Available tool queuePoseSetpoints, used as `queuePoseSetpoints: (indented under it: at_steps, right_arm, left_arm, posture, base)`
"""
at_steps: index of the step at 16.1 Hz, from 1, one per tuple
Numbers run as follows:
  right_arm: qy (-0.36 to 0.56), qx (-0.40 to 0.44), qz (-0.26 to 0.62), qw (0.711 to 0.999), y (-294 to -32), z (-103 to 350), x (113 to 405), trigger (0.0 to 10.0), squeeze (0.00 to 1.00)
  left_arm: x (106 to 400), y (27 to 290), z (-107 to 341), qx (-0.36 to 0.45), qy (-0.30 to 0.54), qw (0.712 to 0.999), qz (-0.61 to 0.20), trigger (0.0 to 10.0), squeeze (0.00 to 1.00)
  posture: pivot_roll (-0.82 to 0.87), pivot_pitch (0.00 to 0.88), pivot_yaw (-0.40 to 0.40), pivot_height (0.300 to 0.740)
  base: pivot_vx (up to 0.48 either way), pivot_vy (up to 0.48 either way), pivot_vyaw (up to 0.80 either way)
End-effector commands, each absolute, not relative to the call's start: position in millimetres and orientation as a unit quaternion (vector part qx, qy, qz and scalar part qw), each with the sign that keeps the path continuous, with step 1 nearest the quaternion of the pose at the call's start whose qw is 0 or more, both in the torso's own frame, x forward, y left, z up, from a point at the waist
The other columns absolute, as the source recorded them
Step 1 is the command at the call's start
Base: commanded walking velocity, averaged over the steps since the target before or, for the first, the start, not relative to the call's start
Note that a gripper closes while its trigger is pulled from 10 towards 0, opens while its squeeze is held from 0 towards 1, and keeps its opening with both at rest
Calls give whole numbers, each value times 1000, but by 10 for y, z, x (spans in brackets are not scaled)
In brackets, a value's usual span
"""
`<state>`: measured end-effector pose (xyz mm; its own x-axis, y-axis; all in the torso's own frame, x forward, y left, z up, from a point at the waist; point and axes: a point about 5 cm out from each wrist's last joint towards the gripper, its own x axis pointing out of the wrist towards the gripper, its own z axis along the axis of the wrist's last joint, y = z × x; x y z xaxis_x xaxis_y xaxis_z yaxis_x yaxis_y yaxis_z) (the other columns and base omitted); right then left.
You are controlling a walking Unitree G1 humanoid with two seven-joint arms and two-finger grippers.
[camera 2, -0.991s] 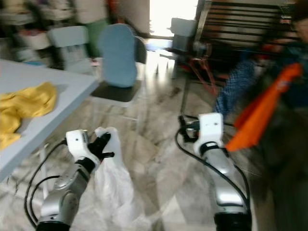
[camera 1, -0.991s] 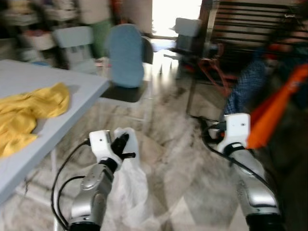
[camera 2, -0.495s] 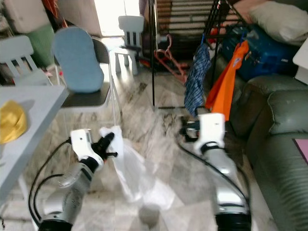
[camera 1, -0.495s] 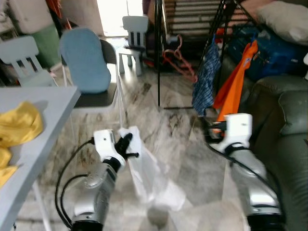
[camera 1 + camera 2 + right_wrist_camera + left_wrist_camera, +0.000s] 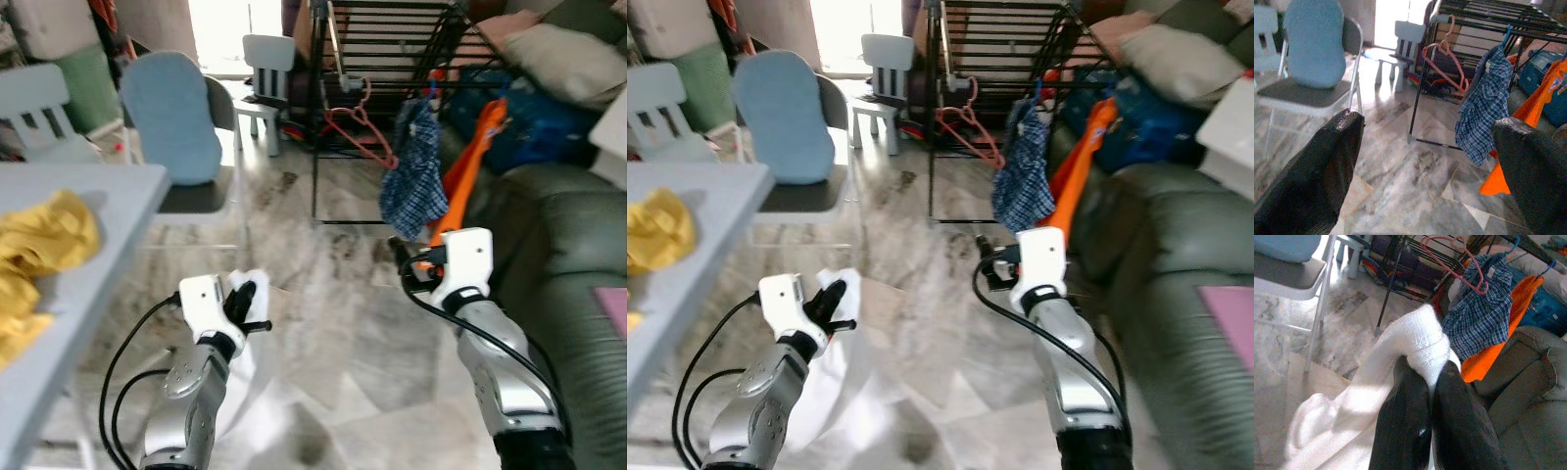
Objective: Hang hanger
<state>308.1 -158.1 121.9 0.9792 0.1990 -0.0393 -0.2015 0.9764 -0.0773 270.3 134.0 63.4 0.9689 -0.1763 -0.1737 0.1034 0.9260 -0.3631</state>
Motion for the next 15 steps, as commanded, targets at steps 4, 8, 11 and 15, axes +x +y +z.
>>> queuePoseSetpoints:
  at_steps: [4, 8, 11, 15]
  right_arm:
    - [9, -39, 115, 993, -1473, 1249, 3162, 10000, 0]
    - [8, -29, 81, 996, -1561, 1198, 3046, 10000, 0]
    - [4, -33, 74, 997, -1614, 1213, 3064, 10000, 0]
    - [5, -34, 54, 998, -1662, 1192, 3015, 10000, 0]
  left_arm:
    - [2744, 1462, 788, -148, 58, 985, -72, 10000, 0]
    - [2803, 1325, 817, -138, 60, 979, -138, 10000, 0]
    - [2873, 1244, 883, -144, 50, 976, -153, 10000, 0]
    - [2858, 1299, 823, -141, 63, 978, -142, 10000, 0]
  posture:
    - [-187, 0, -34, 740]
    - [-240, 0, 24, 740]
    - [-247, 0, 38, 740]
    - [-250, 0, 48, 740]
  base:
    - [0, 0, 0]
    - [68, 0, 0]
    - [383, 0, 0]
    - [70, 0, 0]
